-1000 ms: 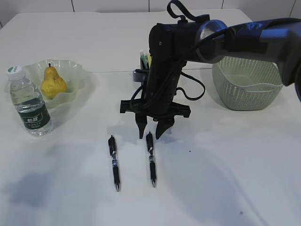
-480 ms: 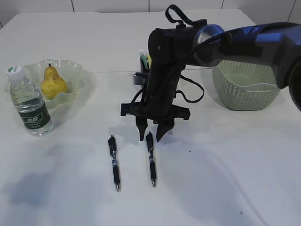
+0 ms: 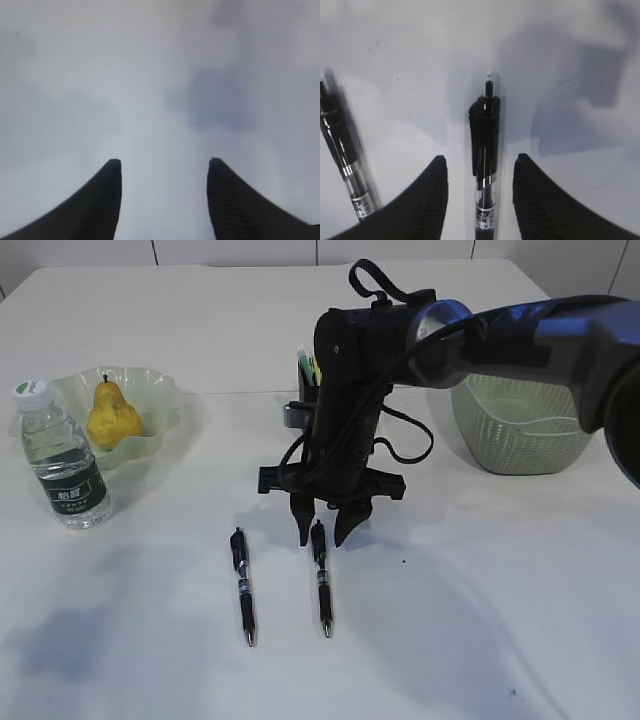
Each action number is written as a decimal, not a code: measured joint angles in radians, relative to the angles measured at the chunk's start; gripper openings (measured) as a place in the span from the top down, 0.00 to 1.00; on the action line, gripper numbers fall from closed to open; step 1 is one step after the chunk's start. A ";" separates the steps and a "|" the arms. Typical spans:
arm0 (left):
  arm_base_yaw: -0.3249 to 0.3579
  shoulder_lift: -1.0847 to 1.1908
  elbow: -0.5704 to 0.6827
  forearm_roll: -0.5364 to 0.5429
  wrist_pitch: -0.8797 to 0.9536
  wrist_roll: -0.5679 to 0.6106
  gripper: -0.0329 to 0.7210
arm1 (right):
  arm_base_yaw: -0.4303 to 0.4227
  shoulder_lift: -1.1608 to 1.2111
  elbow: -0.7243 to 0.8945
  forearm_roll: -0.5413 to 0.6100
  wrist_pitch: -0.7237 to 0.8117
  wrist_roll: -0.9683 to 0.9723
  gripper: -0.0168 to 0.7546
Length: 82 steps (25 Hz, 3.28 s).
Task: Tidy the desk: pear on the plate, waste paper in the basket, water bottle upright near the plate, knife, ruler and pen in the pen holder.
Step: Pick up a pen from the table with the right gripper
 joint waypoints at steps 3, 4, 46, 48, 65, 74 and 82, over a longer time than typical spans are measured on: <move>0.000 0.000 0.000 0.001 0.000 0.000 0.45 | 0.000 0.005 0.000 -0.002 0.000 0.000 0.52; 0.000 0.000 0.000 0.001 0.000 0.000 0.45 | 0.000 0.006 0.000 -0.002 0.002 0.000 0.52; 0.000 0.000 0.000 0.002 0.004 0.000 0.45 | 0.000 0.033 0.000 -0.015 0.017 0.000 0.52; 0.000 0.000 0.000 0.002 0.004 0.000 0.45 | 0.000 0.033 0.000 -0.017 0.020 0.000 0.52; 0.000 0.000 0.000 0.002 0.011 0.000 0.45 | 0.000 0.033 0.000 -0.042 0.049 0.026 0.52; 0.000 0.000 0.000 0.003 0.012 0.000 0.45 | 0.000 0.033 0.000 -0.015 0.022 0.044 0.52; 0.000 0.000 0.000 0.007 0.016 0.000 0.45 | 0.000 0.033 0.000 -0.013 0.004 0.044 0.52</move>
